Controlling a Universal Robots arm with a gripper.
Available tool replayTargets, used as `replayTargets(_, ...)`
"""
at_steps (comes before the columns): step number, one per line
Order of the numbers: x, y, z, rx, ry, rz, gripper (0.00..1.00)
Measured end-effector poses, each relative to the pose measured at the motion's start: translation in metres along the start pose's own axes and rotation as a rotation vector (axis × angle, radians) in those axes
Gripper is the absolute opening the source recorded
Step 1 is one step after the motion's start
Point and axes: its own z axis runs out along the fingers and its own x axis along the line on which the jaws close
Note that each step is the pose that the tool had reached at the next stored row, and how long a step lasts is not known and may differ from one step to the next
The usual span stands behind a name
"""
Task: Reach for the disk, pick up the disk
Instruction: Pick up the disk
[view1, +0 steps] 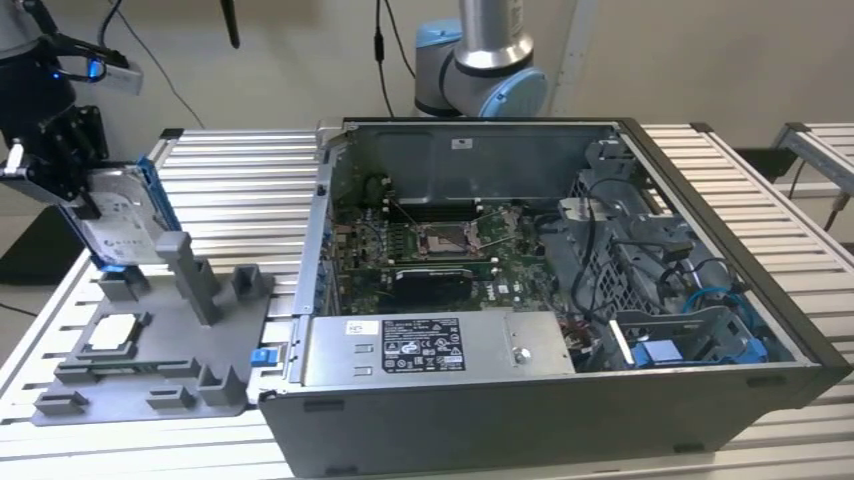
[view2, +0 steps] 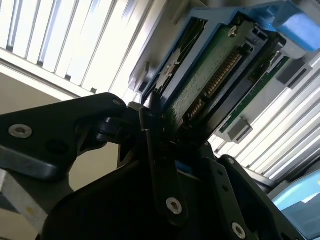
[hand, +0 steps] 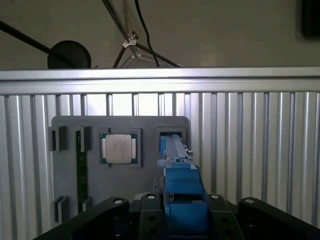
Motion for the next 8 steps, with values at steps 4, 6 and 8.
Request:
replayTargets(4,0.0000,0.0001,-0.0130,0.0000,0.0017,0.000,0.00)
replayTargets(6,-0.0001,0.0001,-0.0194,-0.0001,0.0024,0.000,0.00)
replayTargets(8,-0.0001,0.0002,-0.0273,0.0000,0.0031,0.000,0.00)
